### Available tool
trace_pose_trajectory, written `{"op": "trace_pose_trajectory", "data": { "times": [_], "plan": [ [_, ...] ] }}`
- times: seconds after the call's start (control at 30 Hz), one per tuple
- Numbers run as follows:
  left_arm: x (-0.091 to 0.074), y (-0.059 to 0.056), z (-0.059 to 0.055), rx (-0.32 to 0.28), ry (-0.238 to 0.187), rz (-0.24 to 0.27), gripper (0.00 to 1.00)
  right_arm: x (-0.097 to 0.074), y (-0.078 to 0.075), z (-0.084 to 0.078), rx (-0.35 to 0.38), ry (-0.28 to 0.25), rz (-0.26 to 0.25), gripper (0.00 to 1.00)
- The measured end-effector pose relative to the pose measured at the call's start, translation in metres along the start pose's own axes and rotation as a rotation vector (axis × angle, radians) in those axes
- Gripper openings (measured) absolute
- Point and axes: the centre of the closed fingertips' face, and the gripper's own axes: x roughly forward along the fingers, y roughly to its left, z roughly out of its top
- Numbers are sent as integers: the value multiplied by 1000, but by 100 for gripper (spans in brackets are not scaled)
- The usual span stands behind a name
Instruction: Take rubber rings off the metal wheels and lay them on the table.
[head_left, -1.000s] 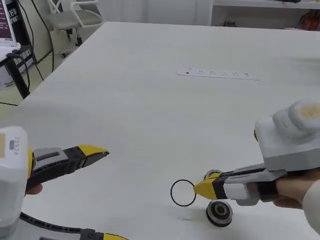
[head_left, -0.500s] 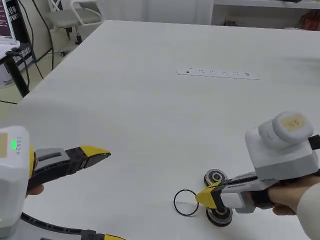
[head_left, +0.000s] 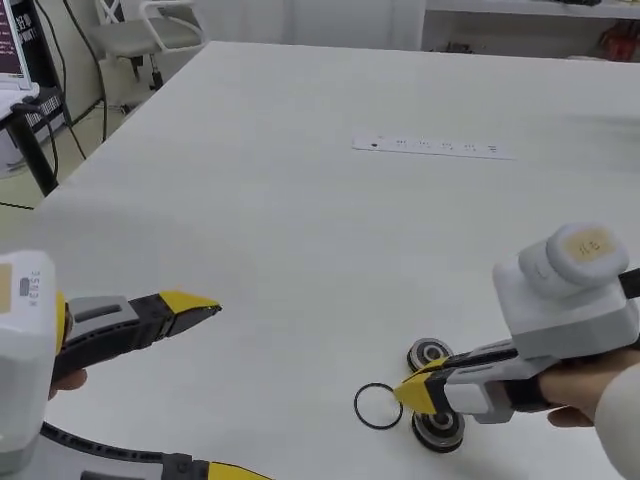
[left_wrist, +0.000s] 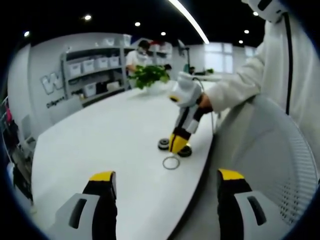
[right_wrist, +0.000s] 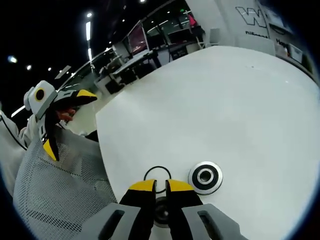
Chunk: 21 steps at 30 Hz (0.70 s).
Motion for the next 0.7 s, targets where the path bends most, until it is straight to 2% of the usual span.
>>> {"op": "trace_pose_trajectory", "data": {
  "times": [0.17, 0.47, 0.5, 0.6, 0.7],
  "plan": [
    [0, 0, 0, 2, 2, 0, 84, -7, -2, 6, -6, -26, -11, 5],
    [0, -3, 1, -1, 5, -17, 85, -21, 1, 18, -18, -81, 6, 6],
    [1, -7, 2, -15, 5, -37, 86, -24, 1, 20, -17, -88, 8, 5],
    [1, -10, 6, -8, 4, -56, 88, -31, 6, 25, -21, -115, 28, 1],
    [2, -12, 15, 27, 12, -70, 89, -39, 5, 33, -32, -154, 14, 5]
  ]
}}
